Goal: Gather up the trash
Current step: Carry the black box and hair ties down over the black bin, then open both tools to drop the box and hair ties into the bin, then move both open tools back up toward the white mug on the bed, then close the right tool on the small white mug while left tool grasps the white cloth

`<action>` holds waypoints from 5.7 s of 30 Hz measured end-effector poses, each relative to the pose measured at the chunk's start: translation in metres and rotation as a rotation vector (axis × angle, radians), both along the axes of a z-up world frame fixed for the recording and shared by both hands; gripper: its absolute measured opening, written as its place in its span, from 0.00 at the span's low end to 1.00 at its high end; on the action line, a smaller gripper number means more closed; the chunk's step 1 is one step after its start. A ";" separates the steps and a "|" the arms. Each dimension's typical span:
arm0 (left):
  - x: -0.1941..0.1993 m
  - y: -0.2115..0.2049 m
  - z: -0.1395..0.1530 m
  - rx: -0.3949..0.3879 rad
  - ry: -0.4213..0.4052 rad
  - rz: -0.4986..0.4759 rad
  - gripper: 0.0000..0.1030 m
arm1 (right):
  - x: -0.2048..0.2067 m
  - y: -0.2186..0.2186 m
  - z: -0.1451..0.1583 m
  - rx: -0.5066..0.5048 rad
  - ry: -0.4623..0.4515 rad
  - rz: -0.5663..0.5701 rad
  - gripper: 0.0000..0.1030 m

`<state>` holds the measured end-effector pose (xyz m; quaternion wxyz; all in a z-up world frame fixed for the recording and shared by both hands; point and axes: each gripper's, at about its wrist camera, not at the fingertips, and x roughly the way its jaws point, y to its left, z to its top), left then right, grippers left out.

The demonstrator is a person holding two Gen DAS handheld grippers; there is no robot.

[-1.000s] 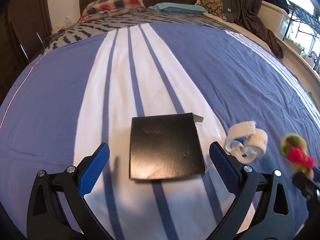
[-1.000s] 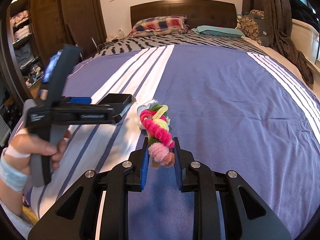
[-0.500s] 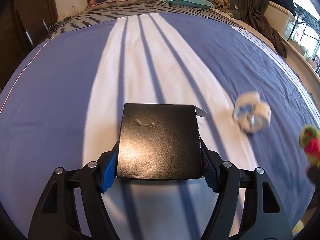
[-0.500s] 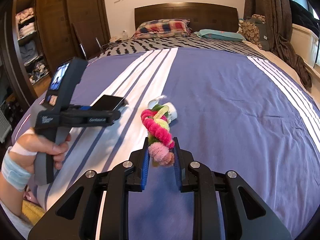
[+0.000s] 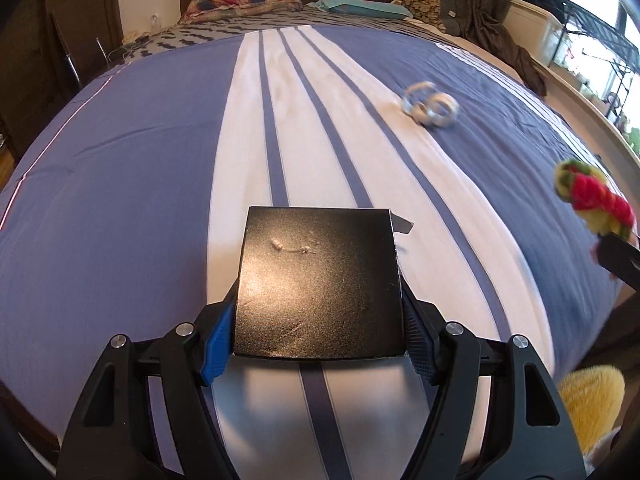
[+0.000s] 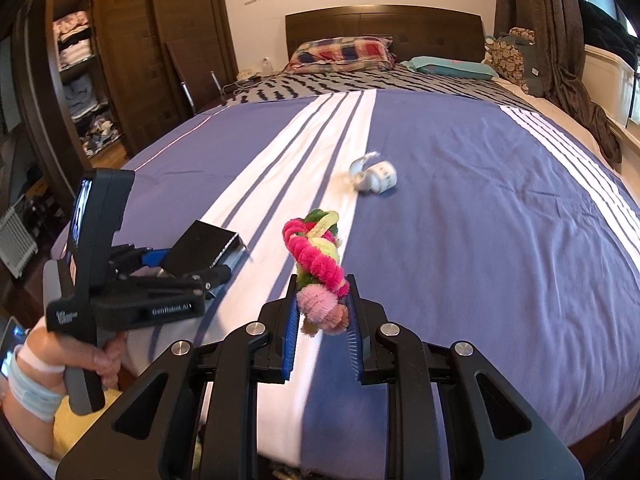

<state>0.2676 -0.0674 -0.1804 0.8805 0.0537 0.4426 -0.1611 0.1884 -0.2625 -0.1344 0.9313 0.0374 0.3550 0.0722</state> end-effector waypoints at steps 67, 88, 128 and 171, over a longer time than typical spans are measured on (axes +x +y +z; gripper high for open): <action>-0.182 0.009 -0.164 0.014 0.394 -0.111 0.66 | -0.117 0.035 -0.188 0.119 0.503 0.052 0.24; -0.189 0.013 -0.152 0.017 0.390 -0.102 0.92 | -0.113 0.020 -0.174 0.133 0.449 -0.031 0.85; -0.098 0.050 0.038 -0.037 -0.068 0.046 0.92 | -0.064 -0.042 -0.002 -0.001 -0.026 -0.133 0.87; 0.100 -0.055 0.012 0.067 -0.029 -0.070 0.92 | 0.188 -0.038 -0.034 -0.044 0.109 0.016 0.26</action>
